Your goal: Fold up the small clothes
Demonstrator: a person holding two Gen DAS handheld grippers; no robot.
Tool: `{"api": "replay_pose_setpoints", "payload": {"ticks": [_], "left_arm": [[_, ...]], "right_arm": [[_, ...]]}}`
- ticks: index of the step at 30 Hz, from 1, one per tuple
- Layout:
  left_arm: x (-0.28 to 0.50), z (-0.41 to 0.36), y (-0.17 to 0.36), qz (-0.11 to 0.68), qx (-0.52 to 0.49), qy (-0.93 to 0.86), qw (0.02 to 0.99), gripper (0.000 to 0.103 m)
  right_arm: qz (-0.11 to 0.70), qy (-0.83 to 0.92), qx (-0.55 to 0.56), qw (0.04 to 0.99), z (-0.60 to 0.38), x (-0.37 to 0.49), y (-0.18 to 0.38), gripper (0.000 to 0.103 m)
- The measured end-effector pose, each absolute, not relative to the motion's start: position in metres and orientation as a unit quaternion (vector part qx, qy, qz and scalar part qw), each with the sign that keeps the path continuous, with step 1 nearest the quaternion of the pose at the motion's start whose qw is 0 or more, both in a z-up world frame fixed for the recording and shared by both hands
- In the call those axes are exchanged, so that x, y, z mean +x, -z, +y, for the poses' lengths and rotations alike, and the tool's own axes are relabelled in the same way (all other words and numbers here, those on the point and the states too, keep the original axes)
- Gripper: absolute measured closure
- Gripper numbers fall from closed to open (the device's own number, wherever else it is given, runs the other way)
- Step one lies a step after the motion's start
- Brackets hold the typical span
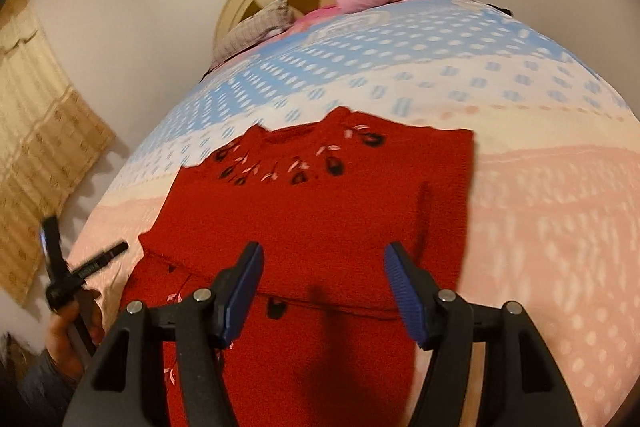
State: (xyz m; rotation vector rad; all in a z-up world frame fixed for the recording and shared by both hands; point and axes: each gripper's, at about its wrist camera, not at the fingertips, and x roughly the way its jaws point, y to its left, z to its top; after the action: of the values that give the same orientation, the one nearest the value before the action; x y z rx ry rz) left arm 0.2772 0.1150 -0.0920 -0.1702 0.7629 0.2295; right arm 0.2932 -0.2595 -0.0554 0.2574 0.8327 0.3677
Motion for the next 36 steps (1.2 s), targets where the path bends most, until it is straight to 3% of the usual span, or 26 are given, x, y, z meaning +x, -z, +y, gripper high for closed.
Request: {"api": "replay_pose_setpoints", "payload": {"ticks": [8, 12, 23, 24, 27, 36], "left_arm": [[0.314, 0.096, 0.125, 0.437, -0.007, -0.119, 0.891, 0.000], [0.307, 0.115, 0.131, 0.438, -0.056, -0.108, 0.891, 0.000], [0.300, 0.103, 0.131, 0.426, -0.017, -0.117, 0.897, 0.000], [0.299, 0.103, 0.131, 0.426, -0.016, -0.118, 0.897, 0.000], [0.299, 0.104, 0.132, 0.428, -0.017, -0.116, 0.896, 0.000], [0.302, 0.111, 0.140, 0.453, -0.049, -0.093, 0.885, 0.000]], "right_arm": [[0.444, -0.186, 0.121, 0.868, -0.252, 0.312, 0.090, 0.039], [0.434, -0.189, 0.110, 0.874, -0.250, 0.302, 0.093, 0.039], [0.422, -0.160, 0.078, 0.889, -0.239, 0.286, 0.097, 0.039], [0.421, -0.158, 0.069, 0.890, -0.237, 0.286, 0.097, 0.038], [0.425, -0.178, 0.054, 0.886, -0.229, 0.289, 0.098, 0.021], [0.423, -0.174, 0.033, 0.889, -0.221, 0.284, 0.098, 0.020]]}}
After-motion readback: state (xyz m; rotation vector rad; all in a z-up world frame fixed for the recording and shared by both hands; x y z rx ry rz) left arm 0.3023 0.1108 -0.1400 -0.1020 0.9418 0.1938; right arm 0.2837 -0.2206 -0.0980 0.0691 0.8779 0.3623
